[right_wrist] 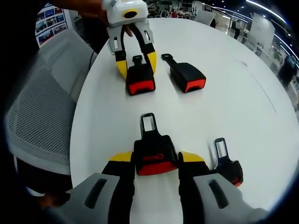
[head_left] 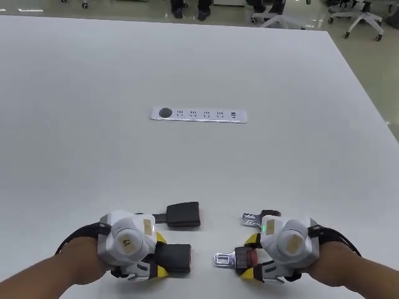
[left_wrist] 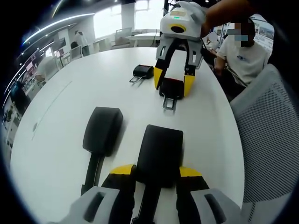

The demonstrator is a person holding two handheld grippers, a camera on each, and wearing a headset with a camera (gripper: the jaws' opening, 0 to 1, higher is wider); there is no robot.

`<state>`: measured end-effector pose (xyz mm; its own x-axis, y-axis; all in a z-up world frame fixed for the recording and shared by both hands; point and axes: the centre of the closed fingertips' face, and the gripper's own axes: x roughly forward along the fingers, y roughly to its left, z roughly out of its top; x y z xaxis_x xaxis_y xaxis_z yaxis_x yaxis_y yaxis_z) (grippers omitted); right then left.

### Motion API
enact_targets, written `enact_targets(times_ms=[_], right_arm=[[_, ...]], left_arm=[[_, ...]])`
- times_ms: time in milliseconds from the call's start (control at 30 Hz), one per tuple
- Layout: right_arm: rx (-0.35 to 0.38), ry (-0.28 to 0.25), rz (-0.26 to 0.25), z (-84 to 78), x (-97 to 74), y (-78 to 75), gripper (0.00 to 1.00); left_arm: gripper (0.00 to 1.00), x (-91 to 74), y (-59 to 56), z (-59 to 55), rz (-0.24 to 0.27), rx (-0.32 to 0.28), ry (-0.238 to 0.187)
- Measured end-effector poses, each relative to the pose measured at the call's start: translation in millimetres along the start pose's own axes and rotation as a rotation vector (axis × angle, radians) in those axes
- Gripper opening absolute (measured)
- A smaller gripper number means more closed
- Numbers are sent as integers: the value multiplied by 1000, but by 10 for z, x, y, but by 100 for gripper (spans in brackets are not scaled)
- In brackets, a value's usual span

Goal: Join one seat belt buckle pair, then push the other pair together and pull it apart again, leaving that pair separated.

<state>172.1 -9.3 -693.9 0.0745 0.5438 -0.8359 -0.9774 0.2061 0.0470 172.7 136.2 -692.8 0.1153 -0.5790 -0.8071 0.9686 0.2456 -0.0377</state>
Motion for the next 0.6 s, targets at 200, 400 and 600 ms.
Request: enact_targets(times_ms=[200, 400, 600], right_arm=[[-12, -17, 2, 121, 99, 34, 35], [-20, -30, 4, 223, 199, 98, 35], [-19, -45, 2, 319, 286, 104, 34]], left_arm=[[35, 4, 2, -7, -4, 3, 9], [35, 7, 3, -4, -4, 2, 13], [35, 11, 9, -13, -3, 2, 19]])
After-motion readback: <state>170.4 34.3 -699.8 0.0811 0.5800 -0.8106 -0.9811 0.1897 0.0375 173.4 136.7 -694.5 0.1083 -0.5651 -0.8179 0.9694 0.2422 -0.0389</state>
